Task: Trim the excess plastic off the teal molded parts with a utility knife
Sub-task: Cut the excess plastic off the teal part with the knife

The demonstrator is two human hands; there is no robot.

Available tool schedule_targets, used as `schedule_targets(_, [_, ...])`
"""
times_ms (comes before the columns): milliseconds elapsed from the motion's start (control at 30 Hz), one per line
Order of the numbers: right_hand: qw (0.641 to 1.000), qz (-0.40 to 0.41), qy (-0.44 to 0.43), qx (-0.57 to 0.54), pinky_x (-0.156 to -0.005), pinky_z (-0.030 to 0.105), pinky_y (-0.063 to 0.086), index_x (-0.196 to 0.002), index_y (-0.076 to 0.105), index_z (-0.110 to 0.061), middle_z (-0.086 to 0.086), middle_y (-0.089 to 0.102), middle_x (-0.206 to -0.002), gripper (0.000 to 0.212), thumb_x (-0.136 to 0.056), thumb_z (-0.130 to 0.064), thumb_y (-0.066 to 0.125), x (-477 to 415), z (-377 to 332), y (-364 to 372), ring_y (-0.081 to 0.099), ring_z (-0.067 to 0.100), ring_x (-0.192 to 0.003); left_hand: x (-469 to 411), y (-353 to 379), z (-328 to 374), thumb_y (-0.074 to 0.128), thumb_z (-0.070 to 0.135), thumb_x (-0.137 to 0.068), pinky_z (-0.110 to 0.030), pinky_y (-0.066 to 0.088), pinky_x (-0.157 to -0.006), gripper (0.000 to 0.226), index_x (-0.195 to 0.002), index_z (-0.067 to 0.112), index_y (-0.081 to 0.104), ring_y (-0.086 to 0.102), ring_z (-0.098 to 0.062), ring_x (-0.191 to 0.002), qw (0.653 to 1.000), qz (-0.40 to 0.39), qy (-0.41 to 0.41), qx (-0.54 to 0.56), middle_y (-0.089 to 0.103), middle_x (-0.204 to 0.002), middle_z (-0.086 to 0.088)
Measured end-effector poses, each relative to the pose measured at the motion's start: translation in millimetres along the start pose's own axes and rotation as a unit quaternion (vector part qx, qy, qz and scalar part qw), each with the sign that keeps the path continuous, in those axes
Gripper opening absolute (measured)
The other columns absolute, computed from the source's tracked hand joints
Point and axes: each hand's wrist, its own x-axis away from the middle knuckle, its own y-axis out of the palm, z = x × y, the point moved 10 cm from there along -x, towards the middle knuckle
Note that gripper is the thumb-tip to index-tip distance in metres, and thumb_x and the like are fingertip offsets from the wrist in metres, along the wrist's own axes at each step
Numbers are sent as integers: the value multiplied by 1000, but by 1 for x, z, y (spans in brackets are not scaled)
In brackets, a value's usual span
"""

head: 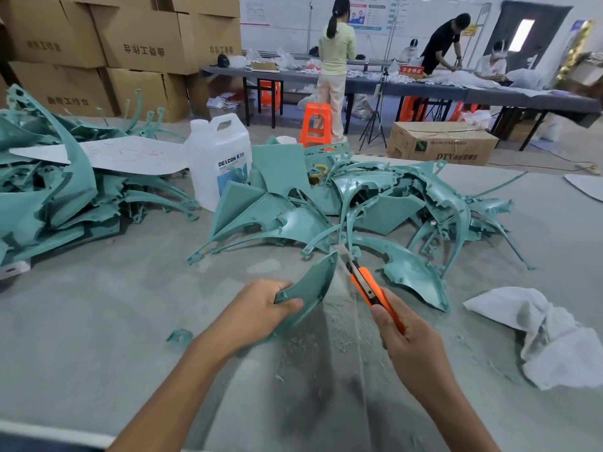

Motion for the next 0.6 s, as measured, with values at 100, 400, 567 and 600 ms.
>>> schedule_targets(100, [1000,0,-31,2,-45,17,38,-134,49,-58,-10,61,-65,42,-92,-62,45,7,-11,3,52,4,-48,0,2,-1,63,36,-97,-32,45,-63,24,-75,45,66,58,-9,-61,1000,1,4,-11,66,-66,14])
schedule_targets(400, [998,-29,-54,-14,-46,19,37,-130,49,-63,-11,56,-62,33,-98,-57,45,-4,-25,32,48,3,-47,0,-4,2,63,35,-98,-24,38,-56,17,-83,27,67,47,2,-48,1000,12,5,16,57,-55,17])
schedule_targets(567, [1000,23,-15,-4,-44,18,38,-127,49,-61,-11,60,-65,34,-94,-62,41,-5,-4,21,52,4,-48,0,-3,1,63,30,-98,-29,41,-59,17,-86,19,69,55,-8,-57,999,-1,1,33,65,-64,11])
schedule_targets(600, [999,47,16,-10,-46,23,42,-123,50,-60,-8,60,-65,30,-94,-60,42,-6,10,14,52,4,-49,0,-2,0,63,29,-98,-35,46,-63,17,-88,16,69,60,-16,-62,1000,-5,0,29,69,-71,4])
